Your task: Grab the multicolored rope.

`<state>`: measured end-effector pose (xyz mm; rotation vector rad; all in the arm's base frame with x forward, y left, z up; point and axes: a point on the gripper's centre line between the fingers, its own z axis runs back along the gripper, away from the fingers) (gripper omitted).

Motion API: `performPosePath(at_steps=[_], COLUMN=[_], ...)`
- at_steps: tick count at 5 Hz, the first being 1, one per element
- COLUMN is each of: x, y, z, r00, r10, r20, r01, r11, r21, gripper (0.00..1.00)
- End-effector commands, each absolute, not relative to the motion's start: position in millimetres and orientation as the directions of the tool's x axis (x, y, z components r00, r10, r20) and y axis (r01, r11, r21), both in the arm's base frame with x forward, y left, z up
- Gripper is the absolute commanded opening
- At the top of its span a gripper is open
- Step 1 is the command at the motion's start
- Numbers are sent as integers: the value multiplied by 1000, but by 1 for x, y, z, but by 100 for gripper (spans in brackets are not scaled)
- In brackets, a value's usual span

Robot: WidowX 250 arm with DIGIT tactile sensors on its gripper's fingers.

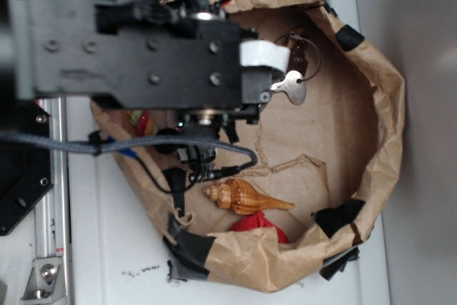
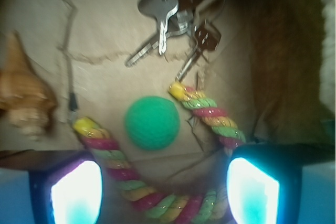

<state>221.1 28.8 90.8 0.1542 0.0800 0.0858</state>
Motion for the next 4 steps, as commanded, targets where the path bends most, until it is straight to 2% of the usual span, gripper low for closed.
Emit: performPosePath(at_steps=[1, 2, 4], x=[211, 213, 198], y=[77, 89, 111], z=[62, 60, 66], r00=[978, 978, 981], r10=[188, 195, 193], r20=[-86, -69, -18], r01=[-173, -182, -187], r11=[971, 969, 966], r21=[164, 166, 180], gripper=[100, 100, 100])
